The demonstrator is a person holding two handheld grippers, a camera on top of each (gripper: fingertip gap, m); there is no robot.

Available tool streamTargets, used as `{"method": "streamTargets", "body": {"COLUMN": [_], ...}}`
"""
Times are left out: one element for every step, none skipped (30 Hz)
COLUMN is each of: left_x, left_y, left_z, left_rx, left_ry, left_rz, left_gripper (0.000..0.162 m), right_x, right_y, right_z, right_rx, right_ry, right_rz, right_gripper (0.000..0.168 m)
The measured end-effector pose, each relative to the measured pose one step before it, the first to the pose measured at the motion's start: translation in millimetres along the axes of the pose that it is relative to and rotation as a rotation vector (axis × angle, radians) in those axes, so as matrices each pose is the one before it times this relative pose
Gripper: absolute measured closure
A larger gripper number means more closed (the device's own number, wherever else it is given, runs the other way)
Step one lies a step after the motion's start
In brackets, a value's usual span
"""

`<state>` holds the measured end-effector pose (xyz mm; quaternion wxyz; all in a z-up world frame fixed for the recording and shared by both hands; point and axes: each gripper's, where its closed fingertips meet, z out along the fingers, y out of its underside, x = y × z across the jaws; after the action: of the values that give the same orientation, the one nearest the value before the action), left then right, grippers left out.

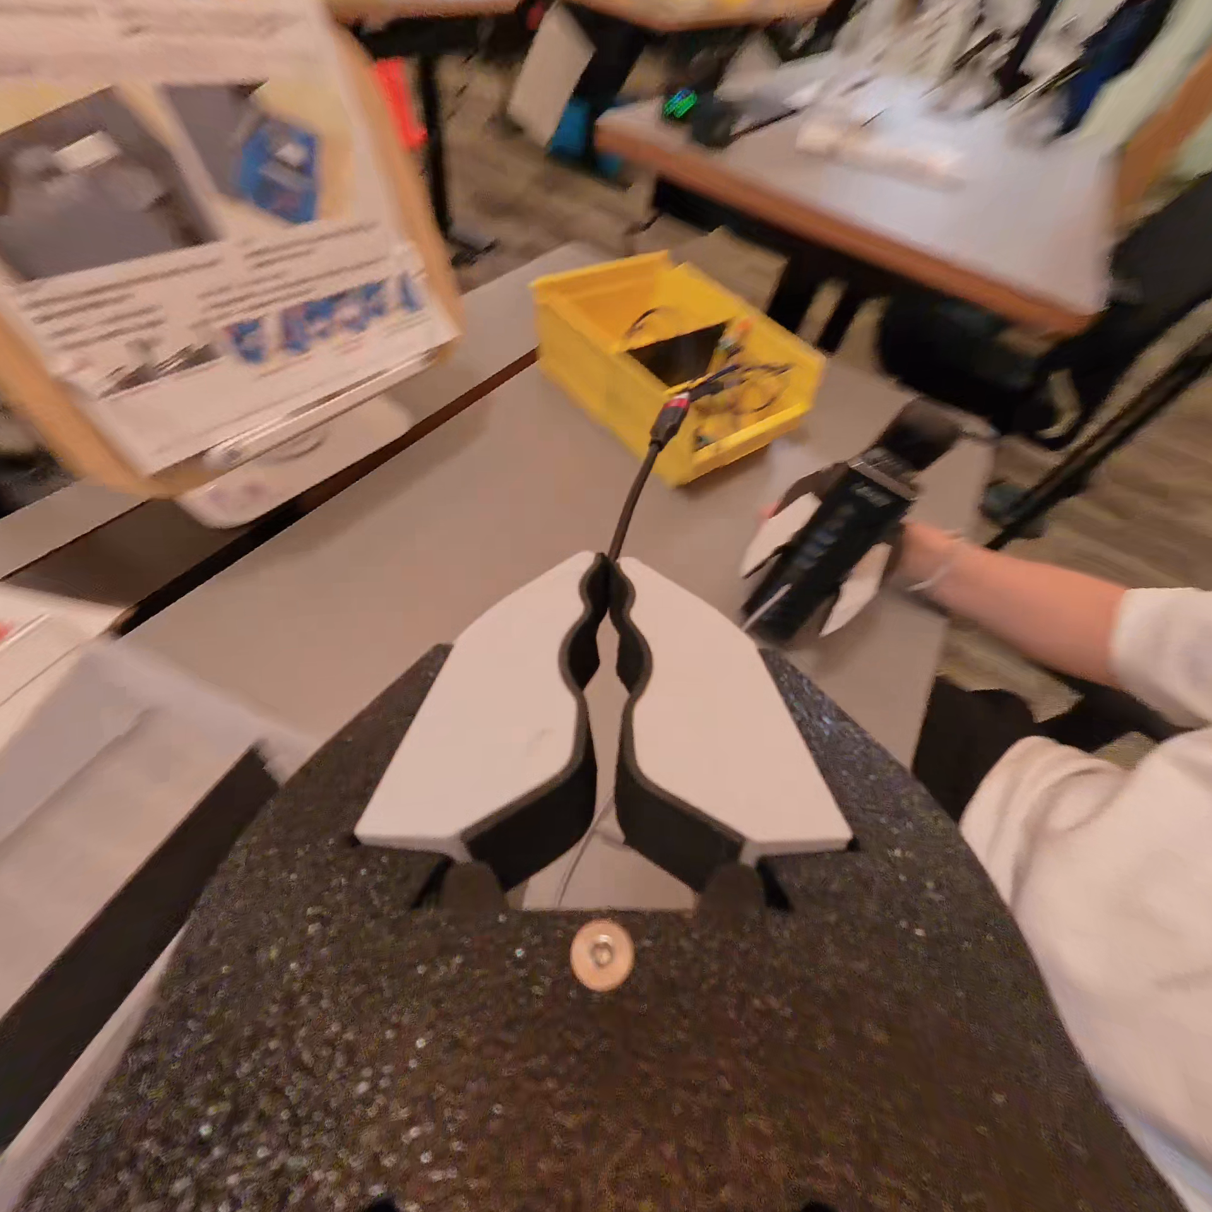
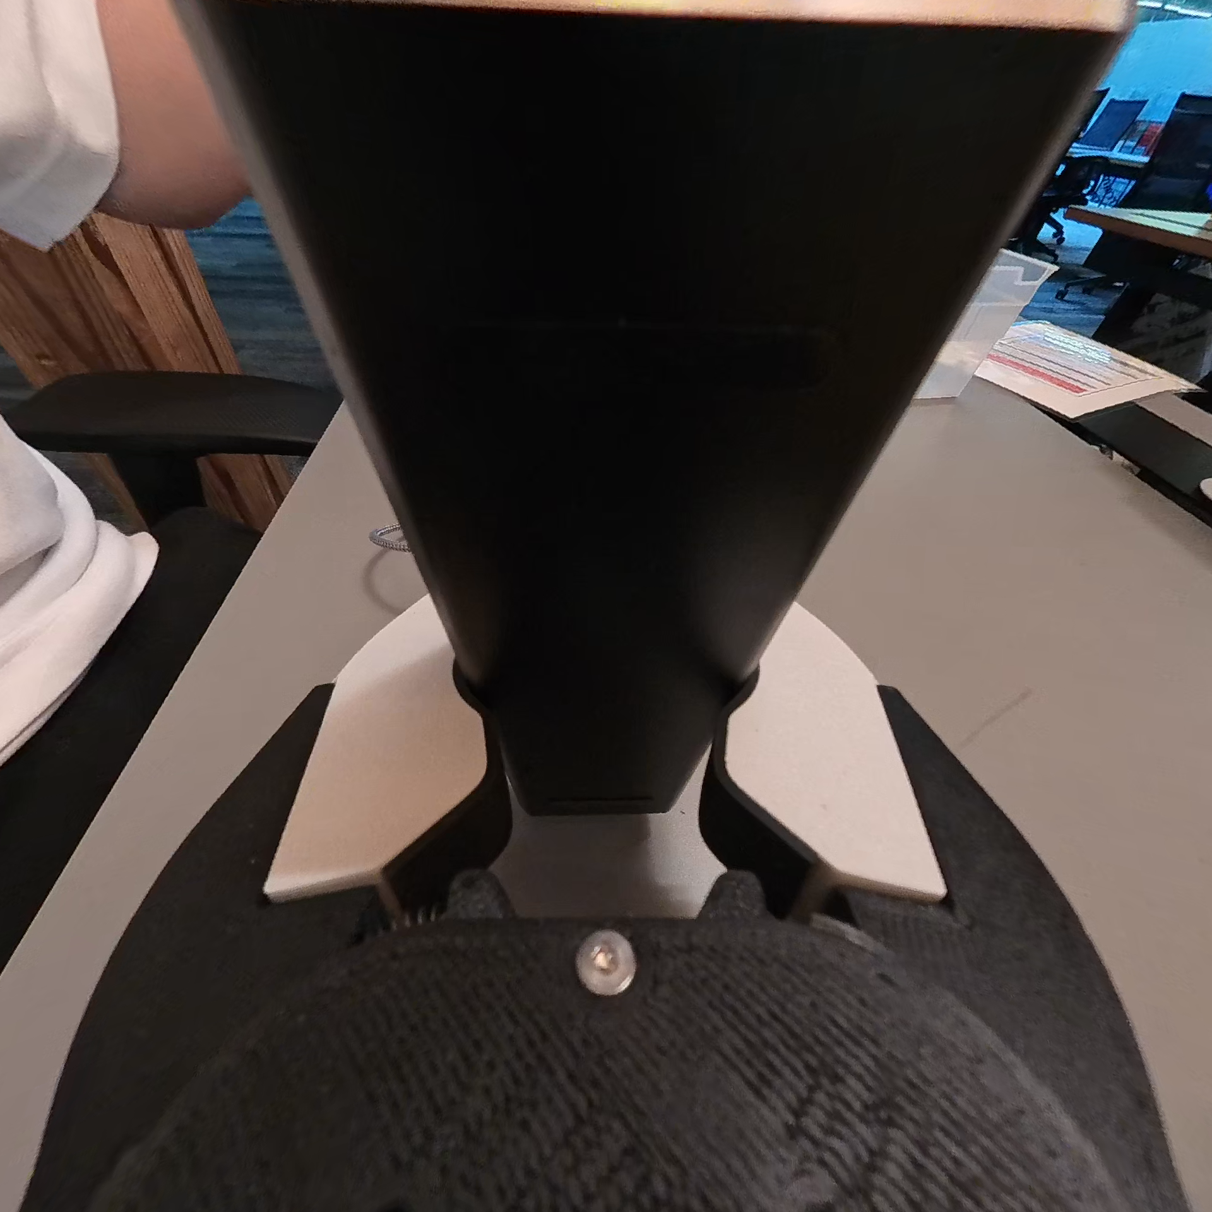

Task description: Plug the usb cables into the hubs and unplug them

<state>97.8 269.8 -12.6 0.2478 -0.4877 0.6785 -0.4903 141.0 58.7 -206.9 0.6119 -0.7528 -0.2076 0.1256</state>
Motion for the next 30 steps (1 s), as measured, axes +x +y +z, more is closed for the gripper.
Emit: {"method": "streamTargets", "body": {"left_x": [11.82, 9.89, 8.59, 4.04, -0.48, -2.36, -5.28, -7.09, -4.81, -2.47, -2.12, -1.63, -0.73, -0.74, -1.22, -0.42, 0.76, 0.65, -0.45, -1.83, -3.53, -4.72, -5.17, -5.78, -4.54, -2.50, -2.05, 0.17, 1.82, 1.51], "left_y": [-1.09, 3.55, 8.87, 13.10, 15.71, 18.29, 19.62, 19.40, 18.19, 15.87, 13.25, 10.12, 6.81, 3.13, -0.95, -3.71, -5.13, -5.37, -5.00, -4.10, -3.85, -3.14, -2.84, -3.09, -2.14, -0.52, 0.39, -3.34, -5.34, -2.00], "left_z": [8.00, 9.93, 11.05, 11.44, 10.99, 10.22, 8.82, 7.50, 6.80, 6.58, 6.64, 6.77, 6.99, 7.42, 7.81, 8.37, 9.05, 10.00, 11.07, 11.95, 12.49, 12.46, 12.15, 11.35, 10.06, 8.59, 7.02, 4.01, 2.52, 3.27], "left_rx": [0.0441, 0.0309, 0.0136, 0.0027, -0.0017, -0.0134, -0.0255, -0.0374, -0.0469, -0.0508, -0.0541, -0.0574, -0.0604, -0.0583, -0.0504, -0.0438, -0.0439, -0.0471, -0.0495, -0.0492, -0.0388, -0.0239, -0.0092, 0.0077, 0.0169, 0.0156, 0.0120, 0.0355, 0.0462, 0.0254], "left_ry": [0.0628, 0.0597, 0.0604, 0.0381, 0.0147, 0.0096, -0.0078, -0.0229, -0.0137, -0.0097, -0.0216, -0.0290, -0.0293, -0.0331, -0.0366, -0.0297, -0.0159, -0.0082, -0.0007, 0.0079, 0.0132, 0.0190, 0.0253, 0.0266, 0.0327, 0.0391, 0.0327, 0.0374, 0.0330, 0.0151], "left_rz": [0.0025, 0.0036, 0.0057, -0.0043, -0.0190, -0.0310, -0.0452, -0.0462, -0.0216, 0.0034, 0.0151, 0.0219, 0.0244, 0.0237, 0.0287, 0.0446, 0.0673, 0.0905, 0.1111, 0.1187, 0.1079, 0.0800, 0.0421, 0.0128, 0.0002, -0.0051, -0.0104, -0.0158, -0.0164, -0.0070], "left_gripper": [0.162, 0.162, 0.162, 0.162, 0.162, 0.162, 0.162, 0.162, 0.162, 0.162, 0.162, 0.162, 0.162, 0.161, 0.151, 0.143, 0.139, 0.138, 0.136, 0.131, 0.129, 0.129, 0.128, 0.127, 0.127, 0.127, 0.128, 0.132, 0.134, 0.137], "right_x": [0.00, -0.17, -0.03, 0.07, 0.01, -0.08, -0.03, -0.02, -0.29, -0.05, -0.01, 0.13, 0.05, 0.13, 0.11, -0.21, -0.40, -0.54, -0.71, -0.45, -0.46, -0.43, -0.08, -0.14, 0.10, 0.07, 0.10, 0.56, 0.75, 0.48], "right_y": [-0.21, -0.11, -0.08, -0.12, -0.25, -0.19, -0.09, 0.20, 0.21, -0.22, -0.35, -0.10, 0.06, 0.30, 0.55, 0.62, 0.76, 0.83, 0.85, 0.85, 0.59, 0.42, 0.21, -0.07, -0.18, -0.33, -0.51, -0.58, -0.85, -1.11], "right_z": [-0.19, -0.06, -0.11, -0.12, -0.25, -0.21, -0.19, -0.26, -0.31, -0.42, -0.30, -0.13, 0.10, 0.24, 0.52, 0.65, 0.64, 0.74, 0.80, 0.72, 0.55, 0.38, 0.09, -0.02, -0.18, -0.31, -0.49, -0.58, -0.84, -1.02], "right_rx": [0.0012, 0.0010, 0.0009, 0.0013, 0.0017, 0.0019, 0.0011, -0.0012, -0.0013, 0.0018, 0.0028, 0.0013, -0.0004, -0.0027, -0.0046, -0.0058, -0.0063, -0.0074, -0.0079, -0.0070, -0.0054, -0.0035, -0.0017, 0.0003, 0.0016, 0.0027, 0.0042, 0.0055, 0.0077, 0.0102], "right_ry": [0.0006, -0.0005, 0.0002, 0.0005, 0.0010, 0.0002, 0.0008, -0.0004, -0.0015, -0.0001, -0.0004, -0.0012, -0.0026, -0.0022, -0.0018, -0.0022, -0.0019, -0.0010, -0.0015, 0.0007, 0.0017, 0.0008, 0.0029, 0.0016, 0.0033, 0.0011, -0.0012, -0.0001, -0.0005, -0.0026], "right_rz": [-0.0008, -0.0011, -0.0005, -0.0003, -0.0009, -0.0011, -0.0001, 0.0015, 0.0013, -0.0002, 0.0007, 0.0022, 0.0033, 0.0038, 0.0029, 0.0005, -0.0025, -0.0038, -0.0048, -0.0058, -0.0057, -0.0055, -0.0048, -0.0033, -0.0024, -0.0009, 0.0019, 0.0055, 0.0071, 0.0076], "right_gripper": [0.096, 0.096, 0.096, 0.096, 0.096, 0.096, 0.096, 0.096, 0.096, 0.096, 0.096, 0.096, 0.096, 0.096, 0.096, 0.096, 0.096, 0.096, 0.096, 0.096, 0.096, 0.096, 0.096, 0.097, 0.096, 0.096, 0.096, 0.096, 0.096, 0.096]}}
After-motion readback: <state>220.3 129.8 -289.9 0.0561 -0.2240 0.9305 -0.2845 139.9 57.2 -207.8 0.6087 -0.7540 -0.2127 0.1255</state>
